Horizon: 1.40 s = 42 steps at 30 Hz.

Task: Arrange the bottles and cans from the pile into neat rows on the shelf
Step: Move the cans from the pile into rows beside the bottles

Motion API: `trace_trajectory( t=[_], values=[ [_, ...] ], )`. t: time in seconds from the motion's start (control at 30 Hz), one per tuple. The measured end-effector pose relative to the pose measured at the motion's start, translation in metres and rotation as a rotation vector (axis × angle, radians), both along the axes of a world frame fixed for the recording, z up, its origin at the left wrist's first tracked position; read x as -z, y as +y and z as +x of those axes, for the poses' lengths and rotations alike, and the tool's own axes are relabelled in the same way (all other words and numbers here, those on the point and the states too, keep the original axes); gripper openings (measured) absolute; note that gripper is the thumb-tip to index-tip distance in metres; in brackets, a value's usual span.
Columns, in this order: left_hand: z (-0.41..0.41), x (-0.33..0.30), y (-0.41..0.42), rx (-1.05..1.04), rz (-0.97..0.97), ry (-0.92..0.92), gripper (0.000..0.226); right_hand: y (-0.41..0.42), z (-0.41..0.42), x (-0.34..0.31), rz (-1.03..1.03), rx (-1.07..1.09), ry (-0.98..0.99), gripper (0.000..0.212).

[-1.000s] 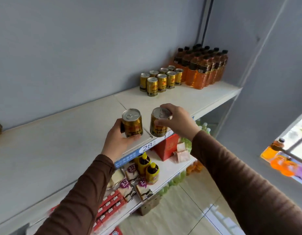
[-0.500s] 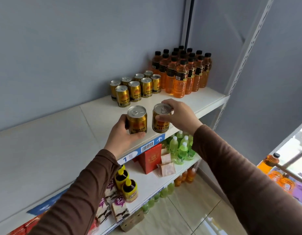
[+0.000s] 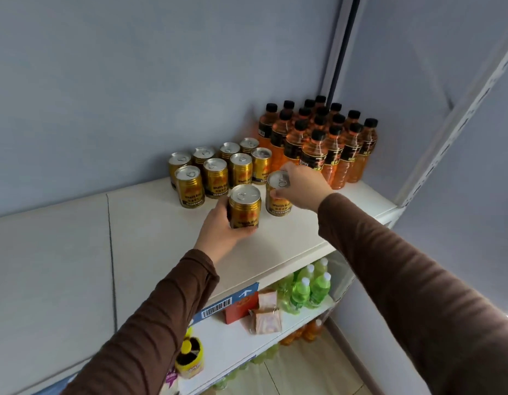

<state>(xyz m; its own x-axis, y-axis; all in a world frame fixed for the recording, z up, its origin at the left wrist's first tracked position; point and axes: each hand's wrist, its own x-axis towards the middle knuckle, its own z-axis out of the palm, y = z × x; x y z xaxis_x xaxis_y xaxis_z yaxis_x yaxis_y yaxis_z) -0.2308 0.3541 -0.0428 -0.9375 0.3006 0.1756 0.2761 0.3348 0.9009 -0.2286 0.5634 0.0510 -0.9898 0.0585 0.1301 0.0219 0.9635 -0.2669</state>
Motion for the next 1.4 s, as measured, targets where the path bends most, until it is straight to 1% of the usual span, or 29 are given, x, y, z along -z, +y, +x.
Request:
trace_trajectory(
  t=[0.1, 0.2, 0.33, 0.47, 0.57, 0.73, 0.87, 0.93, 1.03, 1.17, 1.27, 1.4],
  values=[
    [-0.014, 0.006, 0.019, -0.067, -0.01, -0.016, 0.082, 0.009, -0.03, 0.001, 0.194, -0.056, -0.014, 0.051],
    [-0.027, 0.01, 0.036, -0.163, -0.043, -0.039, 0.085, 0.015, -0.053, 0.005, 0.288, -0.113, -0.021, 0.053],
    [-0.037, 0.014, 0.056, -0.273, -0.056, -0.056, 0.08, 0.021, -0.074, 0.008, 0.346, -0.179, -0.025, 0.052],
    [-0.047, 0.014, 0.069, -0.352, -0.085, -0.073, 0.074, 0.025, -0.086, 0.008, 0.414, -0.256, -0.019, 0.046],
    [-0.054, 0.014, 0.075, -0.399, -0.1, -0.084, 0.075, 0.025, -0.09, 0.007, 0.447, -0.302, -0.003, 0.041],
    [-0.065, 0.017, 0.077, -0.428, -0.135, -0.073, 0.072, 0.022, -0.092, 0.006, 0.515, -0.346, 0.012, 0.04],
    [-0.069, 0.017, 0.075, -0.432, -0.195, -0.03, 0.074, 0.022, -0.092, -0.001, 0.591, -0.376, -0.012, 0.024],
    [-0.069, 0.017, 0.073, -0.426, -0.242, -0.006, 0.079, 0.022, -0.094, -0.008, 0.635, -0.404, -0.035, 0.021],
    [-0.067, 0.02, 0.067, -0.41, -0.252, -0.004, 0.082, 0.021, -0.099, -0.019, 0.647, -0.444, -0.09, 0.02],
    [-0.069, 0.022, 0.063, -0.402, -0.274, 0.024, 0.067, 0.018, -0.103, -0.03, 0.603, -0.479, -0.17, 0.028],
    [-0.069, 0.022, 0.064, -0.407, -0.277, 0.052, 0.063, 0.017, -0.104, -0.033, 0.592, -0.484, -0.183, 0.032],
    [-0.07, 0.023, 0.067, -0.435, -0.275, 0.071, 0.06, 0.015, -0.104, -0.035, 0.605, -0.483, -0.174, 0.032]
  ],
)
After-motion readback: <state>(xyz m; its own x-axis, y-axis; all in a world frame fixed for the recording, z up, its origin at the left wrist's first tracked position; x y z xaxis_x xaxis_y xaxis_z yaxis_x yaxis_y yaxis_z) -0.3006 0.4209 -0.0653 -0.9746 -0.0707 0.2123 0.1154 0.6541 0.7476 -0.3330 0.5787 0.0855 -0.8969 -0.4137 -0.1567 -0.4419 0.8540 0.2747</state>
